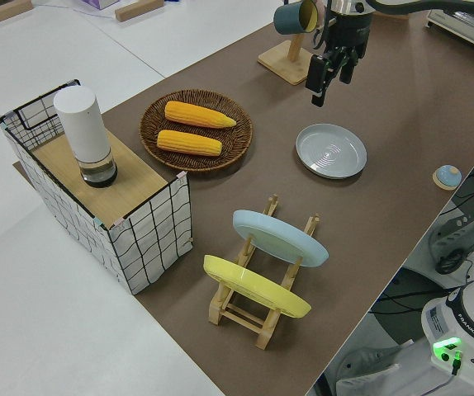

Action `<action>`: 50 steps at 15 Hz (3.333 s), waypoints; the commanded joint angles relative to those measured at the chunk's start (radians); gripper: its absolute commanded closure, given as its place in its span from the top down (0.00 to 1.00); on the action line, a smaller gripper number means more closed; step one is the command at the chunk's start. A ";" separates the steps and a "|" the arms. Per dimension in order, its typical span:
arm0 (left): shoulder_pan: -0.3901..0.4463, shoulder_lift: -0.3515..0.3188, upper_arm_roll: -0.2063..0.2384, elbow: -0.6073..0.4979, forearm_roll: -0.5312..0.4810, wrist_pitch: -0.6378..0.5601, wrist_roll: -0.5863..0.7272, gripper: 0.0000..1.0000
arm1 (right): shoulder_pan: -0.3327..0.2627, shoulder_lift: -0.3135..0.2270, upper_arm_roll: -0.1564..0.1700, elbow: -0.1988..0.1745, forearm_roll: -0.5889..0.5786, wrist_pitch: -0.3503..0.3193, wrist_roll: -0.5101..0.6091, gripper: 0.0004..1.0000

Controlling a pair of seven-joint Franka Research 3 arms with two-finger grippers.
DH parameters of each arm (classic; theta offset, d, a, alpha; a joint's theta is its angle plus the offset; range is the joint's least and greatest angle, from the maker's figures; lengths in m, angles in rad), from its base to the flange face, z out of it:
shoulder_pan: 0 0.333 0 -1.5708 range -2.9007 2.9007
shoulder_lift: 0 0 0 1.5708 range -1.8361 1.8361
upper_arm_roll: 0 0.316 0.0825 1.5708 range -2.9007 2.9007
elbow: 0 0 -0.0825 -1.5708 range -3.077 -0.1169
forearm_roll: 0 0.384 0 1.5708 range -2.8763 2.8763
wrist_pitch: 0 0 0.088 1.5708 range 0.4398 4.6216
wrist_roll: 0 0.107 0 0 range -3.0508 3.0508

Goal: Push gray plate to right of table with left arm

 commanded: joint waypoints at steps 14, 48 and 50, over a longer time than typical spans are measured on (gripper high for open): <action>0.013 0.008 0.010 -0.059 -0.009 0.008 -0.026 1.00 | -0.020 -0.003 0.013 0.008 0.010 -0.014 0.001 0.98; -0.035 0.036 -0.035 -0.587 -0.068 0.747 -0.137 0.99 | -0.020 -0.003 0.013 0.008 0.010 -0.014 0.001 0.98; -0.055 0.044 -0.036 -0.607 -0.068 0.784 -0.157 0.99 | -0.020 -0.003 0.015 0.008 0.010 -0.014 0.001 0.98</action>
